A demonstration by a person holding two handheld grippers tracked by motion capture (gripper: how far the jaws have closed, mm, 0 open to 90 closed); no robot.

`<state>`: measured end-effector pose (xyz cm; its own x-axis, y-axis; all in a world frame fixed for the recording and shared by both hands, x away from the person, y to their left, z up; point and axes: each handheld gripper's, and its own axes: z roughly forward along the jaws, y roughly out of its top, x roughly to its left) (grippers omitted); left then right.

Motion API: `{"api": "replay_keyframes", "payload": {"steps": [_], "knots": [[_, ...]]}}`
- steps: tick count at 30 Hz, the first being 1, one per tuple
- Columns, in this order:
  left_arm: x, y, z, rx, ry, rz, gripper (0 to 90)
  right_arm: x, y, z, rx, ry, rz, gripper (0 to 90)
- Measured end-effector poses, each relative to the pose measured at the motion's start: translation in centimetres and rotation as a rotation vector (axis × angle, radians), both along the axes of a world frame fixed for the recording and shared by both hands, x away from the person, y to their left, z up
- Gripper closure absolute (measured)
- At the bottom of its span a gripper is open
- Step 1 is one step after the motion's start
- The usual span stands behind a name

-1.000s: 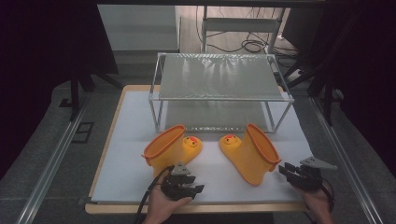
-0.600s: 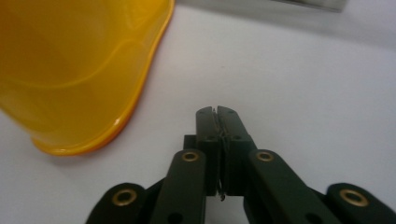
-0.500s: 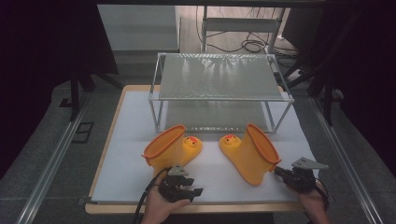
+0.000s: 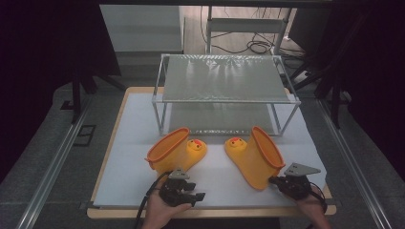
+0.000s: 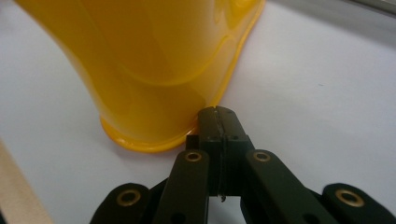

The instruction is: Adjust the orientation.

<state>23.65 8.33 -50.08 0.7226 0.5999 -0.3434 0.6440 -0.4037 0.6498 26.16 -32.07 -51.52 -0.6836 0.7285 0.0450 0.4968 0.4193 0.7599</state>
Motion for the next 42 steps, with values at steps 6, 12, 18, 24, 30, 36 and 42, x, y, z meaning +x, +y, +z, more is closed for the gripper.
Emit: {"api": "replay_keyframes", "payload": {"steps": [6, 12, 18, 24, 30, 36, 42], "knots": [[0.0, 0.0, -0.1, -0.002, 0.008, -0.004, 44.4, -0.3, 1.3, 0.1, 0.001, 0.012, 0.077, 89.5], [0.1, 0.1, -0.2, -0.001, 0.008, -0.01, 44.0, -0.4, 3.9, 0.1, -0.015, 0.014, 0.154, 89.5], [0.2, 0.4, -0.2, -0.006, 0.011, 0.002, 44.0, 0.1, 6.6, 0.0, -0.018, 0.013, 0.198, 89.4], [0.2, 0.5, -0.2, -0.003, 0.019, 0.008, 43.8, 0.5, 8.6, -0.1, -0.02, 0.002, 0.202, 89.4], [0.4, 0.4, -0.4, 0.0, 0.02, 0.006, 43.8, 0.7, 9.6, -0.3, -0.015, -0.014, 0.188, 89.3], [0.4, 0.3, -0.3, -0.006, 0.02, 0.013, 43.8, 0.6, 9.6, -0.3, -0.02, -0.038, 0.161, 87.7], [0.5, 0.5, 0.0, -0.011, 0.015, 0.023, 43.4, 0.1, 6.6, 0.6, 0.033, -0.043, 0.087, 83.4]]}}
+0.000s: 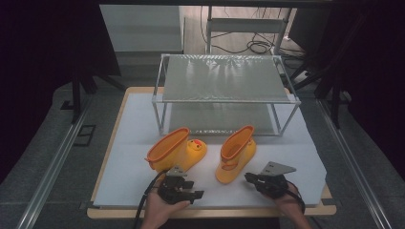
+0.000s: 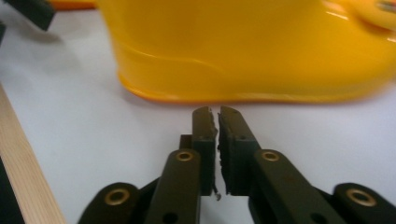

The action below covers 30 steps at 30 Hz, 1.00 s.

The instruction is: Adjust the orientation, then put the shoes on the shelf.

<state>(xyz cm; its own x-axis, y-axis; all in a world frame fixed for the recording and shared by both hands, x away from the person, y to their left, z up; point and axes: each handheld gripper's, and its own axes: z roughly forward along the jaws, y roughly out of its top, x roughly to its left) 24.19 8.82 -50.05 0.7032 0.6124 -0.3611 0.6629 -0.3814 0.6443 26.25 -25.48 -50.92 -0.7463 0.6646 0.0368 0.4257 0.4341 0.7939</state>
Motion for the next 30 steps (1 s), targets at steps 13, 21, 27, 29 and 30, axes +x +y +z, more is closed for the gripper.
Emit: {"api": "replay_keyframes", "payload": {"steps": [13, 21, 27, 29, 30], "knots": [[0.1, -0.6, 0.4, 0.006, 0.037, -0.008, 41.9, 0.2, -6.2, -0.1, 0.043, -0.004, -0.266, 45.2], [0.3, -0.4, 1.6, 0.003, 0.051, -0.044, 41.4, 0.3, -7.0, -0.3, 0.063, 0.002, -0.297, 43.3], [0.2, -0.3, 2.8, -0.026, 0.096, -0.081, 41.3, 0.4, -7.4, -0.5, 0.066, 0.009, -0.304, 43.2], [0.3, -0.2, 3.2, -0.04, 0.109, -0.097, 41.3, 0.4, -7.4, -0.5, 0.067, 0.009, -0.305, 43.1], [0.3, -0.2, 3.5, -0.048, 0.118, -0.106, 41.3, 0.4, -7.5, -0.5, 0.066, 0.011, -0.306, 43.2]]}}
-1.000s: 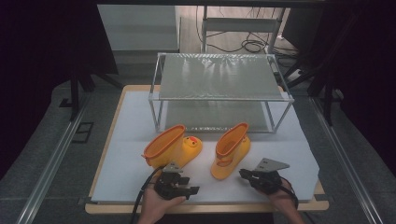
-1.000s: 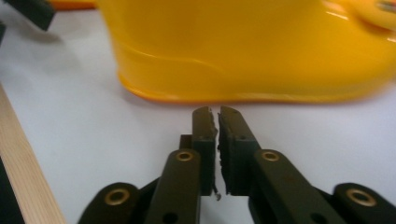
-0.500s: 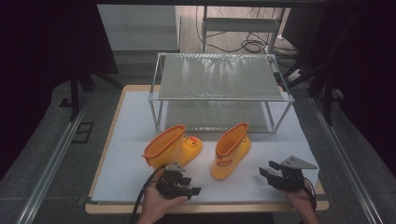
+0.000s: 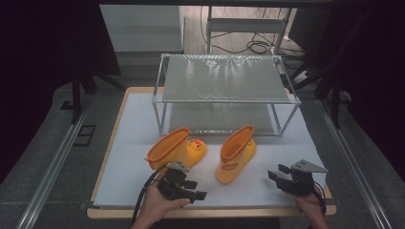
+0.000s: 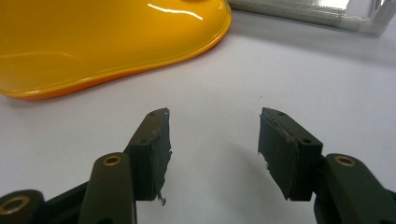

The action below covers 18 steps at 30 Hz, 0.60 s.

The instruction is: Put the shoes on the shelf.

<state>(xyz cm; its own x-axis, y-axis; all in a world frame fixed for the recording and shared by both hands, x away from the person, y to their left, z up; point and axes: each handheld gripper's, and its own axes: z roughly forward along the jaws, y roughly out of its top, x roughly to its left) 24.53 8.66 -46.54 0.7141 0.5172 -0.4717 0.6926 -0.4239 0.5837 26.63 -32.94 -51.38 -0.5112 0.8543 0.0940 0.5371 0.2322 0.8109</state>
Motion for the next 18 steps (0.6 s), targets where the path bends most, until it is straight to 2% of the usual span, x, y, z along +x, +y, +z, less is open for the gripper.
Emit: {"api": "replay_keyframes", "payload": {"steps": [3, 9, 15, 18], "knots": [[0.1, 0.3, 1.0, -0.034, 0.03, -0.023, 41.5, 0.0, -0.1, 0.0, 0.003, 0.0, -0.008, 43.1], [0.1, 0.6, 4.0, -0.066, 0.052, -0.061, 41.6, 0.0, -0.3, 0.0, 0.005, 0.003, -0.017, 43.1], [0.2, 0.4, 7.8, -0.083, 0.042, -0.089, 41.7, 0.0, -0.2, 0.0, 0.001, 0.005, -0.014, 43.1], [0.3, 0.0, 9.5, -0.075, 0.033, -0.105, 41.9, 0.0, -0.2, 0.0, 0.0, 0.008, -0.014, 43.1]]}}
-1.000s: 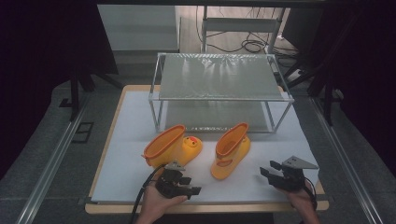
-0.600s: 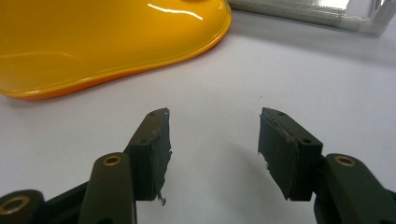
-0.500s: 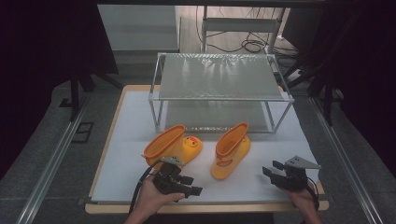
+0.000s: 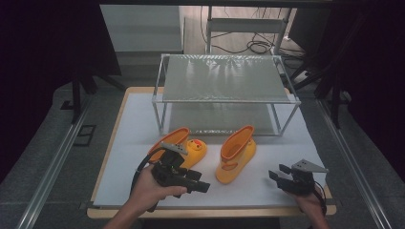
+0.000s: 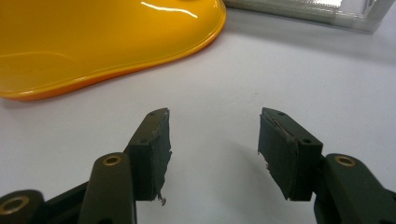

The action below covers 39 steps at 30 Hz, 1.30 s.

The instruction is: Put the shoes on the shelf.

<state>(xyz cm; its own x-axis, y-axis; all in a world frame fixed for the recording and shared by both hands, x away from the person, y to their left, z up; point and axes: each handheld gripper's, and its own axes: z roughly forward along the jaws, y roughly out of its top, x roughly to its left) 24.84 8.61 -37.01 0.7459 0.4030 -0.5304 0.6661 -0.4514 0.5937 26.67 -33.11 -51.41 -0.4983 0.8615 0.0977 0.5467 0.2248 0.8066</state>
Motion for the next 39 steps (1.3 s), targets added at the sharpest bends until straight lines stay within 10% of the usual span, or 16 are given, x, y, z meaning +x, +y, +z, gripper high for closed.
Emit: {"api": "replay_keyframes", "payload": {"steps": [17, 39], "knots": [[3.7, -1.7, 5.9, 0.042, -0.021, -0.017, 43.9, 0.1, -0.1, 0.0, -0.001, 0.005, -0.008, 43.3], [9.1, -6.9, 7.2, 0.154, 0.028, 0.004, 45.4, 0.1, -0.2, -0.1, 0.002, 0.012, -0.012, 43.2]]}}
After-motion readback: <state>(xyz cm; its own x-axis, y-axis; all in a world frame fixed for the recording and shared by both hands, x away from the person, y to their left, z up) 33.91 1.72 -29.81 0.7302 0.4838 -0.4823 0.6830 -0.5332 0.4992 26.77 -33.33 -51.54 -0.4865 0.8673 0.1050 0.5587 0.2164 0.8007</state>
